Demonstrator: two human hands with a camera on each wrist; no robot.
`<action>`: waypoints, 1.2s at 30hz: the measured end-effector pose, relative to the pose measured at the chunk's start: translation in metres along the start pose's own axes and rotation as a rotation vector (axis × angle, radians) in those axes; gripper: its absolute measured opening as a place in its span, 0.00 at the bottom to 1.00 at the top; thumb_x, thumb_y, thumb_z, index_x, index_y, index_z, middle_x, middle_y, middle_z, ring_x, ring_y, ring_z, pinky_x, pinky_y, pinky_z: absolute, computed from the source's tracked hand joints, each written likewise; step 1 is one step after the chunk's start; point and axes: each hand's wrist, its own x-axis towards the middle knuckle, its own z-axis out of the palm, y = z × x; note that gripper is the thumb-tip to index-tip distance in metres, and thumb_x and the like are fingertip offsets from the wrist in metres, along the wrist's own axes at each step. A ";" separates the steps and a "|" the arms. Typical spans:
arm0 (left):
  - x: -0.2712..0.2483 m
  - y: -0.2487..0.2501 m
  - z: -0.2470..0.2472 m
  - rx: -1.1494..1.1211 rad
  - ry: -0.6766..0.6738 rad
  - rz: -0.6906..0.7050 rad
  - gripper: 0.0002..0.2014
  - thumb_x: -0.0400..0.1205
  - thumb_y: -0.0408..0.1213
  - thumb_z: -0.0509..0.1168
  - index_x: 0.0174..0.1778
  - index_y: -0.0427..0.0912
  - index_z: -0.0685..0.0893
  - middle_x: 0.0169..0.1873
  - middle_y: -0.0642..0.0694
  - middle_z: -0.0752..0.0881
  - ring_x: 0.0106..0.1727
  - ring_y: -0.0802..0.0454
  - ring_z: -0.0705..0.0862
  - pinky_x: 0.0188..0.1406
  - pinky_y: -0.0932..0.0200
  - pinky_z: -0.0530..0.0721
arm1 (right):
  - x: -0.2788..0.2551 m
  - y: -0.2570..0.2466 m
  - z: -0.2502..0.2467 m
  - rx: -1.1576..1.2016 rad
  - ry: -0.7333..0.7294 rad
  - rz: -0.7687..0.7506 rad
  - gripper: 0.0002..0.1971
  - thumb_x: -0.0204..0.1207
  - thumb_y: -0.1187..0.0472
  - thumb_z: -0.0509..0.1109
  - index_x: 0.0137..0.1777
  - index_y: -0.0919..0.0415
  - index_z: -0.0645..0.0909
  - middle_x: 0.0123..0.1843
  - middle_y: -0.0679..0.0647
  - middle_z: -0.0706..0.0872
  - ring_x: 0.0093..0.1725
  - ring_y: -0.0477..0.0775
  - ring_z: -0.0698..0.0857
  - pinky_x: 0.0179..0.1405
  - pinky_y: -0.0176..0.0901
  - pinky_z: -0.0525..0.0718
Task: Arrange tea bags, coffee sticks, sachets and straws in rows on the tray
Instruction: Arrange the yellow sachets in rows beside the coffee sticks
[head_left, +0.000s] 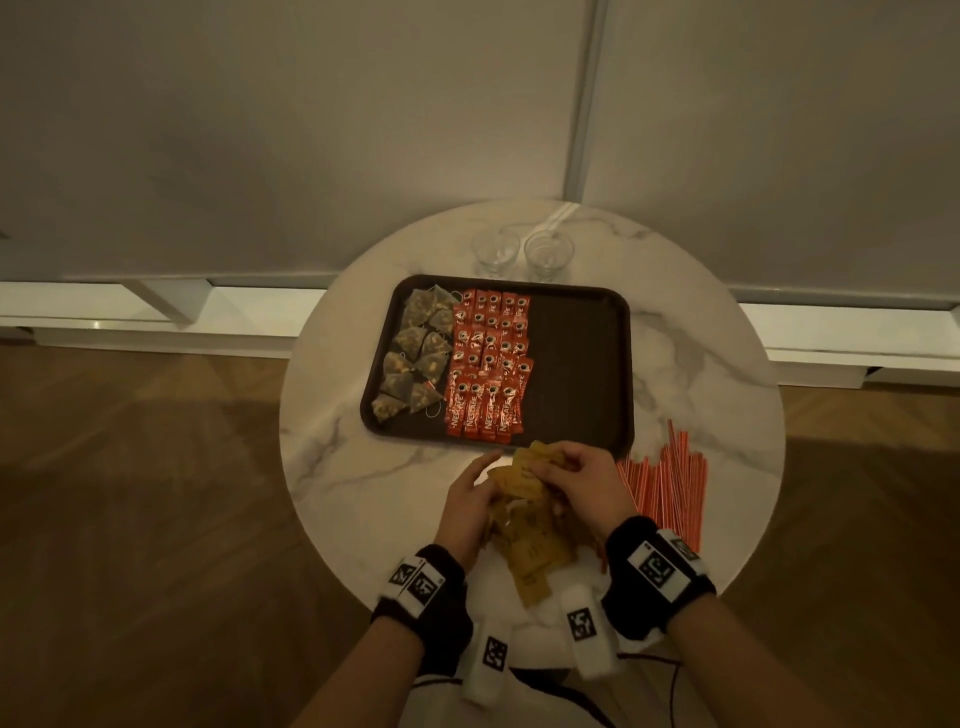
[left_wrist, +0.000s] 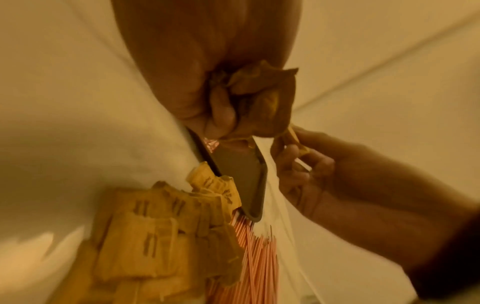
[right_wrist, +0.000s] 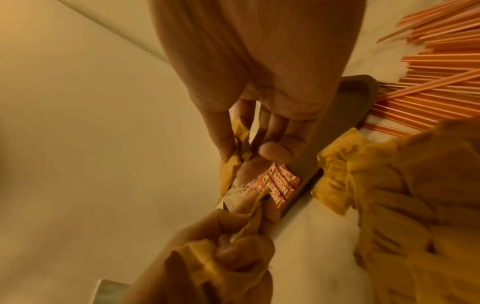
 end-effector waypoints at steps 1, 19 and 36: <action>0.003 0.006 0.002 0.028 -0.014 0.035 0.17 0.82 0.29 0.61 0.62 0.49 0.84 0.50 0.41 0.91 0.50 0.44 0.90 0.46 0.50 0.89 | 0.005 -0.004 0.000 -0.017 0.015 -0.016 0.06 0.75 0.64 0.75 0.51 0.62 0.88 0.42 0.54 0.92 0.36 0.49 0.89 0.31 0.33 0.84; 0.085 0.075 -0.014 0.170 -0.082 0.122 0.10 0.83 0.35 0.65 0.58 0.40 0.87 0.53 0.43 0.91 0.57 0.47 0.88 0.61 0.49 0.85 | 0.095 -0.044 -0.005 0.018 0.085 0.078 0.06 0.80 0.67 0.69 0.55 0.65 0.85 0.42 0.59 0.91 0.30 0.48 0.87 0.25 0.34 0.81; 0.170 0.125 -0.023 0.204 -0.117 0.015 0.08 0.79 0.41 0.70 0.52 0.46 0.88 0.48 0.46 0.92 0.51 0.47 0.91 0.60 0.42 0.86 | 0.291 -0.069 -0.041 -0.491 0.287 0.164 0.06 0.77 0.63 0.75 0.50 0.64 0.88 0.42 0.56 0.90 0.25 0.48 0.82 0.27 0.35 0.79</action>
